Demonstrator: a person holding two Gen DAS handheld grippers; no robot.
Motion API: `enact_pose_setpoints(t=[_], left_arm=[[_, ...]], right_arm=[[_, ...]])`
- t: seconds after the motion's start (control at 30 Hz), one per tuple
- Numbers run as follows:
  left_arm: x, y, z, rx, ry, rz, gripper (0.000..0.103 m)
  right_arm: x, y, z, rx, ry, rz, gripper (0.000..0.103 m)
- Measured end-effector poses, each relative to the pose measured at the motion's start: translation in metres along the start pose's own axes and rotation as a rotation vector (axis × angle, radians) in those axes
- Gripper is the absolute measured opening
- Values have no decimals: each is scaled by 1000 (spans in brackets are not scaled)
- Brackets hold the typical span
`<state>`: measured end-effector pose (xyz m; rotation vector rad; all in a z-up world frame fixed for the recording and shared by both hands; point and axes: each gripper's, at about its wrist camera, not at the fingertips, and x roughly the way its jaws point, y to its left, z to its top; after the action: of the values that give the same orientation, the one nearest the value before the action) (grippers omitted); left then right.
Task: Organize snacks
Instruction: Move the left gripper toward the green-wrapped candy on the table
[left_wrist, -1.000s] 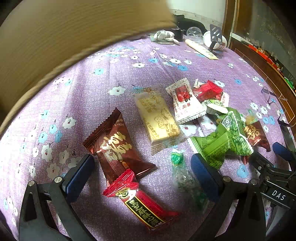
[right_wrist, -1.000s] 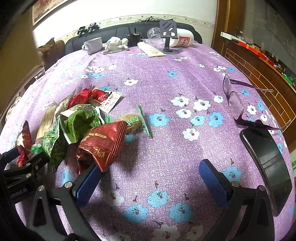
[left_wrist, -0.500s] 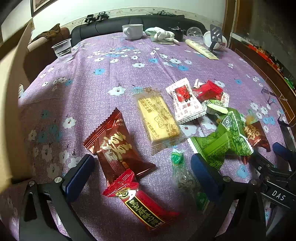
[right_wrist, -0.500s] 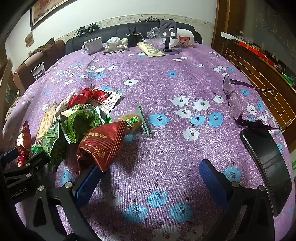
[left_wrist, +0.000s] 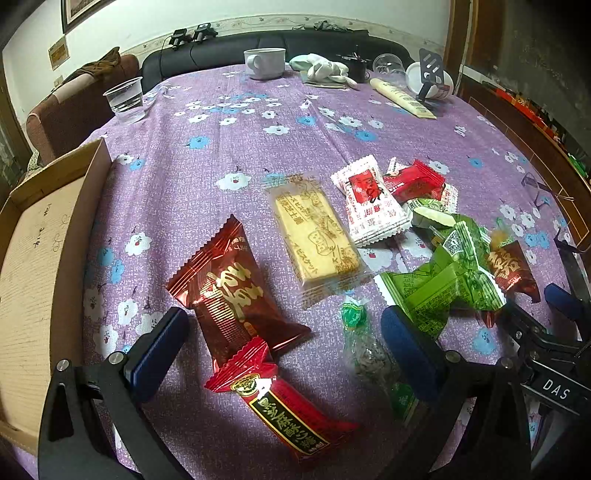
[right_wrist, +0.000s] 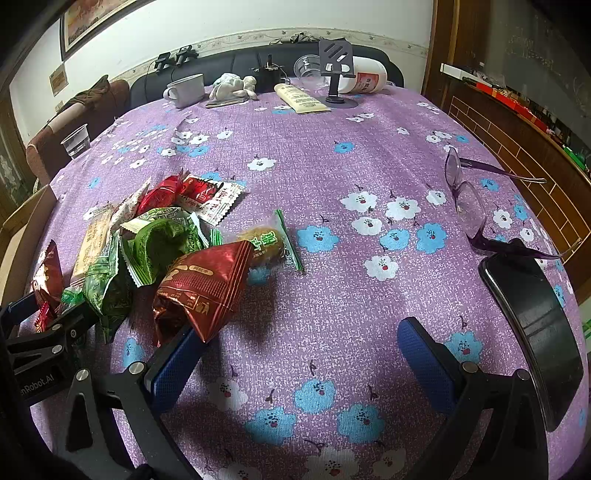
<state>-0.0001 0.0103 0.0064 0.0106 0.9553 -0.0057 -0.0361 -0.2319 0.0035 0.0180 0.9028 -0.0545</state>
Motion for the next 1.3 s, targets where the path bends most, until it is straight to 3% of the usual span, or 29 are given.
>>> enact_pose_setpoints(t=[0.73, 0.8, 0.83, 1.0, 1.07, 1.1, 1.13, 1.17, 1.3], left_arm=[[0, -2, 0, -19, -2, 14, 103], [3, -4, 1, -17, 97, 16, 103], [2, -4, 0, -19, 63, 15, 103], [1, -3, -3, 70, 82, -59, 103], [-3, 1, -4, 74, 101, -83, 103], [-5, 5, -5, 61, 147, -109, 103], [-10, 9, -7, 54, 129, -146, 102], [-16, 11, -10, 52, 97, -182, 100], [-32, 9, -11, 107, 57, -182, 84]], right_arm=[[0, 0, 0, 1, 0, -1, 103], [1, 2, 2, 7, 0, -6, 103], [2, 1, 2, 8, 0, -7, 103], [-1, 0, 0, 13, -1, 5, 103], [-3, -5, -1, 33, -7, 35, 103], [-3, -7, -1, 42, 12, 45, 103], [-5, -9, -2, 53, 20, 59, 103], [-6, -12, -2, 65, 11, 77, 103], [-7, -16, -3, 91, 4, 117, 103]])
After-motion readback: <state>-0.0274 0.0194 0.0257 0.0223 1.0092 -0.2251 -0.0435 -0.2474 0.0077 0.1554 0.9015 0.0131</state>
